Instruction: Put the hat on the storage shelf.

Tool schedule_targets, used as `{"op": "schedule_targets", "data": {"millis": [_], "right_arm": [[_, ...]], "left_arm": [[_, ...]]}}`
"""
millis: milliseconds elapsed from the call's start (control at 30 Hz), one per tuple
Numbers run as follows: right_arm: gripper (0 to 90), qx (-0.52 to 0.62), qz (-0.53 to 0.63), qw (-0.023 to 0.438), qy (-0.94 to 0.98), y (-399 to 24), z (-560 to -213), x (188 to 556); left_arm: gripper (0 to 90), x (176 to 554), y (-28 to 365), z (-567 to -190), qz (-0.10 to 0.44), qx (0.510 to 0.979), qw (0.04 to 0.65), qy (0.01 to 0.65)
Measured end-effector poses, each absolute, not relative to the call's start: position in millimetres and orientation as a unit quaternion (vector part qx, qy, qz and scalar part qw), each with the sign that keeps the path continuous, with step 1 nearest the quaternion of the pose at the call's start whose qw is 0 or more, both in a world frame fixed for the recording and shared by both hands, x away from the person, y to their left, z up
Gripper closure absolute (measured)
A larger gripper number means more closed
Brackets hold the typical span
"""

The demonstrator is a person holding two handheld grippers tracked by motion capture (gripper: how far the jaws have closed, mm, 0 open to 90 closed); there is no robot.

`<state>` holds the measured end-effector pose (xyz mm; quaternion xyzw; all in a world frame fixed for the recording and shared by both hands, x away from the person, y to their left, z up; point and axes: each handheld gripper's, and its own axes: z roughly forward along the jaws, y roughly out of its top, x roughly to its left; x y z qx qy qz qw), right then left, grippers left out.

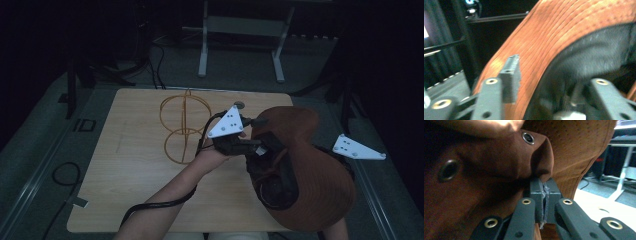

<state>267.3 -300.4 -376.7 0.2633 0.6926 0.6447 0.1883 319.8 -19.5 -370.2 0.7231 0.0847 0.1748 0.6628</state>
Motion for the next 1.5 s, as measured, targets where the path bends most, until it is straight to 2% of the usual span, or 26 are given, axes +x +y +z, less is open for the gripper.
{"op": "schedule_targets", "data": {"millis": [167, 300, 433, 500, 733, 900, 1100, 1500], "right_arm": [[87.8, 0.285, 0.638, 0.212, 0.683, -310.2, -374.2, 269.1], [87.8, 0.305, 0.63, 0.233, 0.675, -314.4, -374.2, 272.5], [87.8, 0.314, 0.63, 0.241, 0.668, -314.6, -373.0, 278.2], [87.7, 0.315, 0.628, 0.248, 0.667, -311.9, -370.3, 282.2], [87.7, 0.312, 0.625, 0.255, 0.669, -298.8, -357.1, 298.7], [87.8, 0.305, 0.624, 0.257, 0.672, -287.1, -344.8, 311.4], [87.7, 0.306, 0.624, 0.256, 0.671, -272.9, -331.4, 329.5], [87.7, 0.308, 0.616, 0.252, 0.68, -247.4, -317.5, 363.2]], "left_arm": [[39.0, 316.1, -7.4, -370.3, 0.214, 0.744, 0.623, 0.114], [29.7, 311.3, 8.2, -373.0, 0.218, 0.749, 0.613, 0.128], [25.0, 305.1, 28.9, -374.7, 0.229, 0.748, 0.605, 0.147], [18.3, 302.1, 39.8, -375.5, 0.231, 0.746, 0.605, 0.155], [15.4, 285.1, 80.5, -381.7, 0.253, 0.742, 0.596, 0.172], [14.7, 276.4, 108.7, -391.9, 0.25, 0.739, 0.592, 0.2], [8.4, 269.4, 142.1, -415.8, 0.25, 0.74, 0.577, 0.24], [3.6, 249.8, 191.9, -477.5, 0.269, 0.735, 0.541, 0.307]]}}
